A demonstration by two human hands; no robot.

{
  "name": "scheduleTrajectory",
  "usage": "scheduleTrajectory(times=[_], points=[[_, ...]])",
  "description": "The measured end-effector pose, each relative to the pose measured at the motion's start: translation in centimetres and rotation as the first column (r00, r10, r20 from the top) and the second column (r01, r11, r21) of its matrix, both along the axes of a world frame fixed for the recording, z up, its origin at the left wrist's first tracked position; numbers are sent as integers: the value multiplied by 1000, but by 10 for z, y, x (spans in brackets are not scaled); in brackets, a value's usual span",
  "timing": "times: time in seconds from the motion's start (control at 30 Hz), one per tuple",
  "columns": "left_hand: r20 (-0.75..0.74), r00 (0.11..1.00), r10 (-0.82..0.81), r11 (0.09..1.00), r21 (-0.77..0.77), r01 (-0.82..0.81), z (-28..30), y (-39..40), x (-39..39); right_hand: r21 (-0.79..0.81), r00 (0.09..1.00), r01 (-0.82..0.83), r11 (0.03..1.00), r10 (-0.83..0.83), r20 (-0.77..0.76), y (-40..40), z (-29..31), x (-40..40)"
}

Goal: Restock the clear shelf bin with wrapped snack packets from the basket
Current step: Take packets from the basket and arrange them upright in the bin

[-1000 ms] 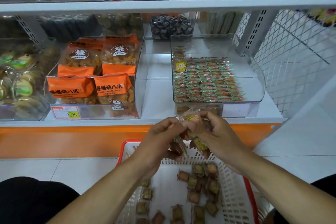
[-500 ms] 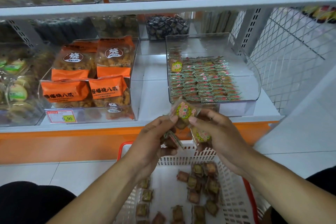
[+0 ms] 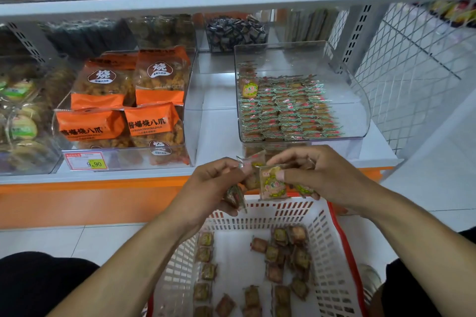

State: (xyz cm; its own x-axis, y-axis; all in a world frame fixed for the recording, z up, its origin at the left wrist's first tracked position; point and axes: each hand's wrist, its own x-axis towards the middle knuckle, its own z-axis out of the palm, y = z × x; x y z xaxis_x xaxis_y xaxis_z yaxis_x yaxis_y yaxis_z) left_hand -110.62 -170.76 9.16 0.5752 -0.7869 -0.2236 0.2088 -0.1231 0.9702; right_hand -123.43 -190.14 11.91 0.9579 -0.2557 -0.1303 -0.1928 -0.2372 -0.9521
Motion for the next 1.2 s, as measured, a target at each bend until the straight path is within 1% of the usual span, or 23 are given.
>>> scheduleTrajectory(times=[0.13, 0.27, 0.33, 0.4, 0.5, 0.57, 0.63, 0.7, 0.8, 0.87, 0.93, 0.97, 1.07, 1.17, 1.2], points=[[-8, 1000, -15, 1000, 3, 15, 1, 0, -5, 66, 998, 71, 995, -71, 0, 7, -7, 1], [6, 1000, 28, 999, 37, -28, -3, -1, -7, 64, 992, 123, 990, -122, -19, 14, -15, 3], [14, 998, 66, 997, 42, -66, -7, -2, -7, 160, 992, 125, 979, -119, -46, 15, -17, 4], [-28, 992, 120, 992, 40, -119, -9, -2, -7, 302, 993, 119, 946, -110, -46, 12, -17, 5], [-127, 971, 202, 979, 34, -199, -12, -3, -2, 555, 992, 98, 826, -122, 8, 4, -13, 8], [-153, 958, 243, 970, 33, -241, -13, -2, 2, 644, 992, 65, 762, -117, 39, 0, -11, 8], [-158, 953, 257, 966, 21, -257, -15, -1, 5, 674, 991, 35, 738, -113, 72, -1, -10, 8], [-132, 954, 271, 963, 23, -270, -15, -1, 5, 663, 986, 35, 747, -135, 99, 2, -12, 8], [-88, 953, 289, 957, 29, -288, -14, -1, 3, 614, 976, 93, 784, -193, 98, 5, -13, 9], [-64, 955, 290, 957, 22, -289, -13, -1, 2, 511, 979, 96, 854, -172, 105, 4, -11, 8], [-30, 960, 279, 960, 14, -279, -12, -1, 2, 349, 990, 58, 935, -100, 103, 2, -10, 7], [-11, 963, 268, 964, 9, -267, -11, -1, 2, 285, 994, 34, 958, -62, 89, 2, -10, 6], [43, 971, 234, 972, 6, -235, -11, -1, 0, 181, 999, -11, 983, 3, 47, 5, -9, 5], [70, 972, 226, 974, 4, -226, -10, -2, -2, 81, 999, 34, 996, -34, -6, 6, -13, 6], [76, 972, 223, 974, 6, -224, -10, -2, -3, 69, 999, 52, 996, -51, -17, 7, -14, 7]])
